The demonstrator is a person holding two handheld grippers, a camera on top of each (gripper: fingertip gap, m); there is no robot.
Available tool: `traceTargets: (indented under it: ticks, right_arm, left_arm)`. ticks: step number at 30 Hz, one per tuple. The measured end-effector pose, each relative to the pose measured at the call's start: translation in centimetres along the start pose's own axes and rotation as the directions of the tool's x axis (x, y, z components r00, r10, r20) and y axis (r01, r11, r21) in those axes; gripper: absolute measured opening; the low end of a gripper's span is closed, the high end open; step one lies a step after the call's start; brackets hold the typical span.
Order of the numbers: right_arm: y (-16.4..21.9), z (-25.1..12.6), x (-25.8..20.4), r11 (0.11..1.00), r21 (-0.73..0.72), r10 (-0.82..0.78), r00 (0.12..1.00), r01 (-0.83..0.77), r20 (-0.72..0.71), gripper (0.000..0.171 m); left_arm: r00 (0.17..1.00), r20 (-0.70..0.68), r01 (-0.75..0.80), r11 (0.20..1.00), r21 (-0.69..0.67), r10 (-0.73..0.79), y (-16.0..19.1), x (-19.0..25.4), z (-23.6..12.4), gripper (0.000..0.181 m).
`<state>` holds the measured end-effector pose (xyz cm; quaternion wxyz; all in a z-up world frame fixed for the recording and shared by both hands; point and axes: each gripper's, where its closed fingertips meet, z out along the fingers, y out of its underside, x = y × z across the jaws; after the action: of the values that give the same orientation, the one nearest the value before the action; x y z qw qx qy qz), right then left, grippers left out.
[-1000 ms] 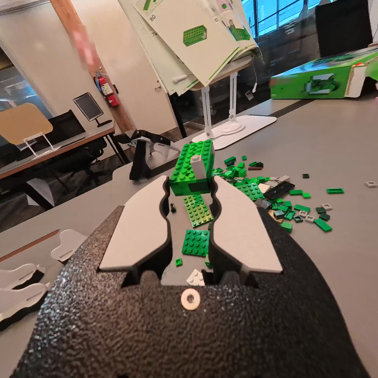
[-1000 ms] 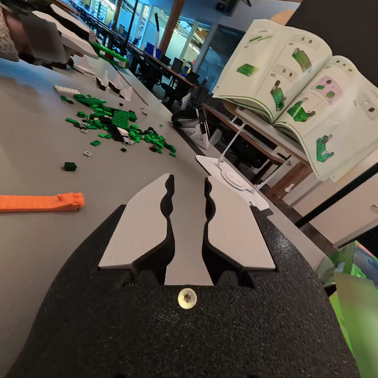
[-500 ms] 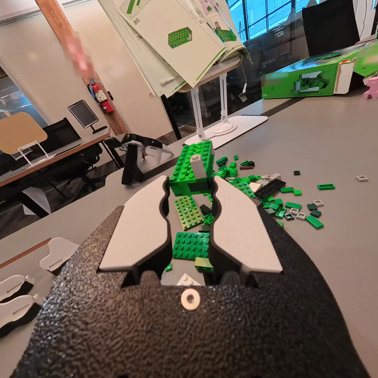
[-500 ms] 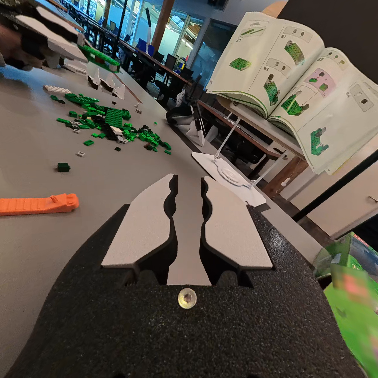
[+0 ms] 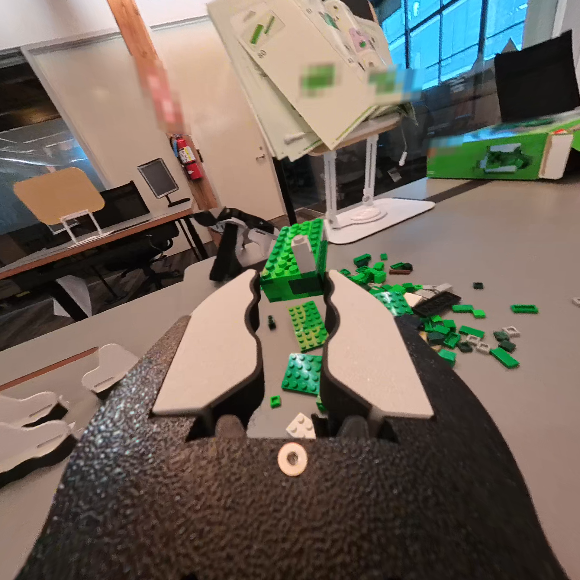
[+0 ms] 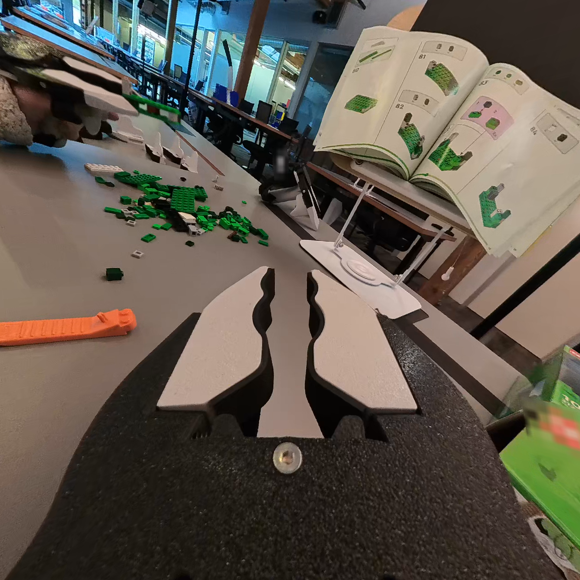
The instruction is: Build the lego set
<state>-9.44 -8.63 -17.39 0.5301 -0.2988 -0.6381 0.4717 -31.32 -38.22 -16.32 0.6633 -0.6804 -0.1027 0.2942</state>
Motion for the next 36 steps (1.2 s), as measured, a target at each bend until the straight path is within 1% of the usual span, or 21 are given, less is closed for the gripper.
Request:
traceTargets:
  ticks: [2, 4, 5, 11, 16, 18, 21, 23, 25, 28, 30, 31, 33, 36]
  right_arm:
    - [0.0, 0.0, 0.0, 1.0, -0.001, -0.005, 1.0, 0.005, -0.001, 0.019]
    - [0.1, 0.1, -0.2, 1.0, -0.006, -0.021, 1.0, 0.021, 0.002, 0.019]
    - [0.1, 0.2, -0.3, 0.999, -0.011, -0.033, 0.999, 0.033, 0.004, 0.019]
    - [0.2, 0.4, -1.0, 0.997, -0.024, -0.074, 0.997, 0.074, 0.027, 0.019]
    - [0.4, 0.3, -1.0, 0.997, -0.033, -0.072, 0.997, 0.073, 0.034, 0.019]
    - [0.8, 0.4, -0.9, 0.995, -0.068, -0.077, 0.997, 0.079, 0.031, 0.019]
    - [1.8, 1.3, -1.7, 0.981, -0.183, -0.041, 0.994, 0.059, 0.103, 0.02]
    - [2.2, 2.5, -2.1, 0.963, -0.265, -0.004, 0.99, 0.042, 0.143, 0.021]
    - [2.1, 4.2, -3.0, 0.95, -0.307, 0.017, 0.976, 0.052, 0.217, 0.02]
    - [1.8, 7.6, -4.3, 0.92, -0.357, -0.039, 0.944, 0.162, 0.326, 0.02]
    - [1.4, 10.2, -5.1, 0.906, -0.369, -0.051, 0.917, 0.209, 0.395, 0.019]
    - [1.5, 11.4, -5.6, 0.897, -0.385, -0.033, 0.902, 0.217, 0.431, 0.019]
    - [2.1, 13.8, -6.2, 0.872, -0.436, 0.022, 0.873, 0.221, 0.487, 0.019]
    - [3.4, 17.0, -6.7, 0.841, -0.492, 0.091, 0.836, 0.226, 0.541, 0.019]
  left_arm:
    - [0.998, 0.039, 0.048, 0.998, 0.033, -0.049, -0.3, -0.7, -0.2, 0.038]
    - [0.99, 0.006, 0.141, 0.987, 0.077, -0.141, -0.6, -0.4, 0.0, 0.038]
    - [0.987, -0.012, 0.162, 0.984, 0.079, -0.162, -0.7, -0.2, 0.1, 0.038]
    - [0.988, 0.013, 0.15, 0.985, 0.081, -0.152, -0.6, -0.4, 0.1, 0.038]
    - [0.995, 0.016, 0.1, 0.993, 0.056, -0.101, -0.4, 0.0, 0.4, 0.038]
    - [0.996, 0.021, 0.08, 0.995, 0.051, -0.082, -0.4, 0.2, 0.5, 0.038]
    - [0.996, 0.038, 0.074, 0.996, 0.057, -0.076, -0.5, 0.0, 0.5, 0.038]
    - [0.995, 0.073, 0.062, 0.996, 0.058, -0.066, -0.6, -0.5, 0.4, 0.038]
    - [0.991, 0.129, 0.033, 0.998, 0.051, -0.04, -0.7, -1.2, 0.2, 0.038]
    - [0.96, 0.273, -0.054, 0.998, -0.027, 0.059, -0.1, -3.1, -0.3, 0.038]
    - [0.935, 0.325, -0.121, 0.989, -0.079, 0.141, 0.2, -3.7, -0.6, 0.038]
    - [0.933, 0.326, -0.136, 0.987, -0.084, 0.156, 0.2, -3.7, -0.6, 0.038]
    - [0.942, 0.304, -0.122, 0.99, -0.072, 0.138, 0.2, -3.4, -0.4, 0.038]
    - [0.962, 0.243, -0.12, 0.992, -0.039, 0.126, -0.1, -2.4, 0.0, 0.038]
